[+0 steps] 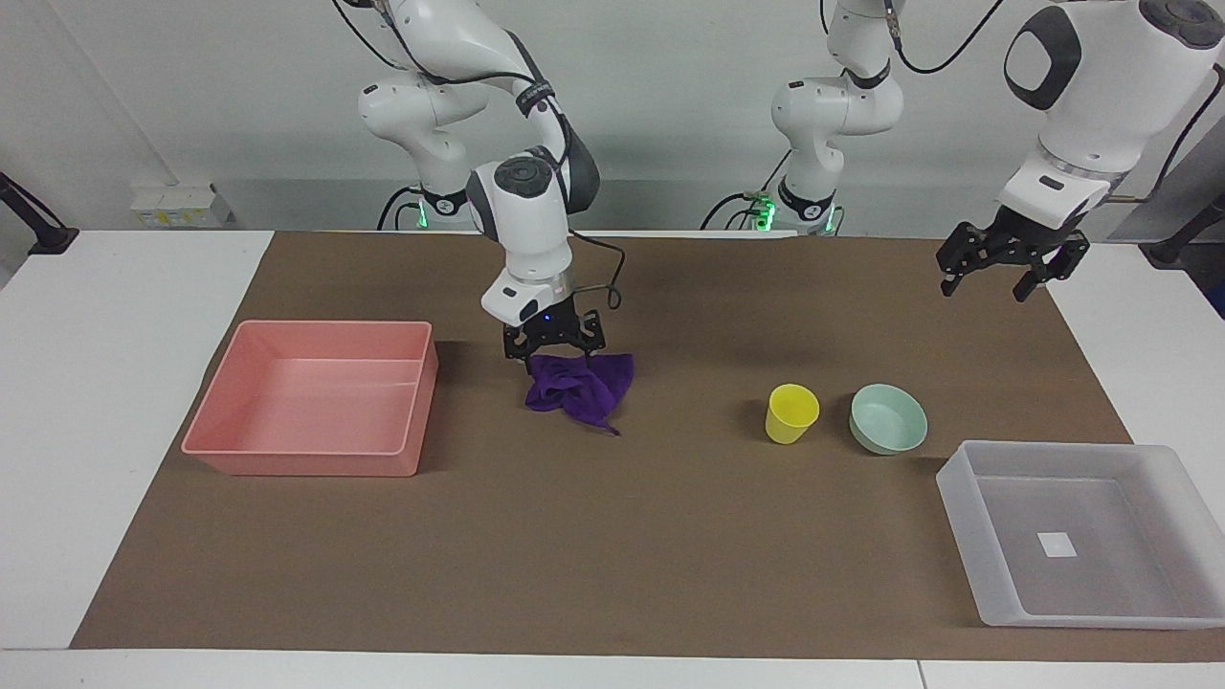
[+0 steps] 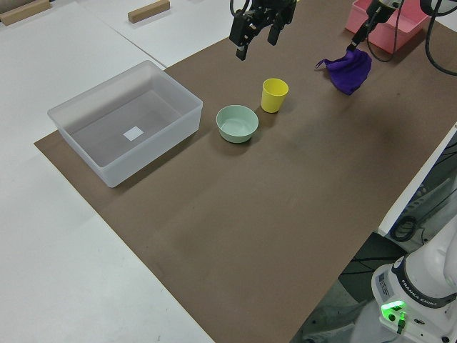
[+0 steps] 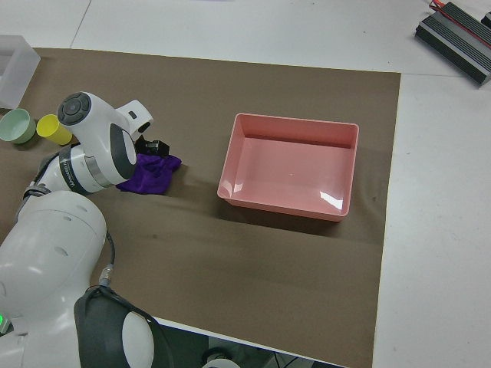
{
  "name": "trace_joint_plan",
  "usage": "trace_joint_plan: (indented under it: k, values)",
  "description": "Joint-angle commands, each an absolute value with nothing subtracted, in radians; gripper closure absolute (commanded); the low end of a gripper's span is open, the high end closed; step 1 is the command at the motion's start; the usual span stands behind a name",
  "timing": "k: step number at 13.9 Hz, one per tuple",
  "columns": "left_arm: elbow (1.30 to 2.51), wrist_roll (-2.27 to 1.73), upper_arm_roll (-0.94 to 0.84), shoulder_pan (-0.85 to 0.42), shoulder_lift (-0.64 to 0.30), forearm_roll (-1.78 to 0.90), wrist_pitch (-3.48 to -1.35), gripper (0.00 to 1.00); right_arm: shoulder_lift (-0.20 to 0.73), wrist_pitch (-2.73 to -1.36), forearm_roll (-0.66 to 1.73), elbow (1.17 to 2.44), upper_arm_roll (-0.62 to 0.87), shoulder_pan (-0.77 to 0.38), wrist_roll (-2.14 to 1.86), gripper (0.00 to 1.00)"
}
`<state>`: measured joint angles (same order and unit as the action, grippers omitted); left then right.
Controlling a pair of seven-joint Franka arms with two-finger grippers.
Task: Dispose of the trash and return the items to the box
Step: 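Grasp the purple cloth with the right gripper while the left gripper reaches the bowl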
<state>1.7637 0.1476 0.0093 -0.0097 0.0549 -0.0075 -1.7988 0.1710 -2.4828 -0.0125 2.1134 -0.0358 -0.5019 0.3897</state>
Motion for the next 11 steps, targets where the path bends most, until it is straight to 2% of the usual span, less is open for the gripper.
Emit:
trace_joint_plan:
  k: [1, 5, 8, 9, 10, 11]
  values:
    - [1.883, 0.192, 0.002, 0.032, 0.092, 0.008, -1.911, 0.00, 0.167, -2.531, 0.005, 2.155, -0.035, -0.494, 0.383, 0.00]
    - [2.024, 0.196, 0.002, 0.047, 0.069, 0.002, -2.101, 0.00, 0.221, -2.629, 0.006, 2.174, -0.034, -0.497, 0.365, 0.00]
    - [2.115, 0.190, 0.002, 0.060, 0.011, -0.006, -2.261, 0.00, 0.232, -2.652, 0.006, 2.187, -0.034, -0.497, 0.336, 0.00]
    - [2.138, 0.187, 0.002, 0.058, -0.006, -0.020, -2.304, 0.00, 0.232, -2.652, 0.006, 2.189, -0.034, -0.497, 0.313, 0.20]
    - [2.164, 0.187, 0.002, 0.060, -0.018, -0.038, -2.354, 0.00, 0.232, -2.652, 0.006, 2.191, -0.034, -0.495, 0.304, 0.63]
    - [2.199, 0.186, 0.002, 0.058, -0.023, -0.055, -2.408, 0.00, 0.232, -2.651, 0.006, 2.191, -0.034, -0.497, 0.314, 1.00]
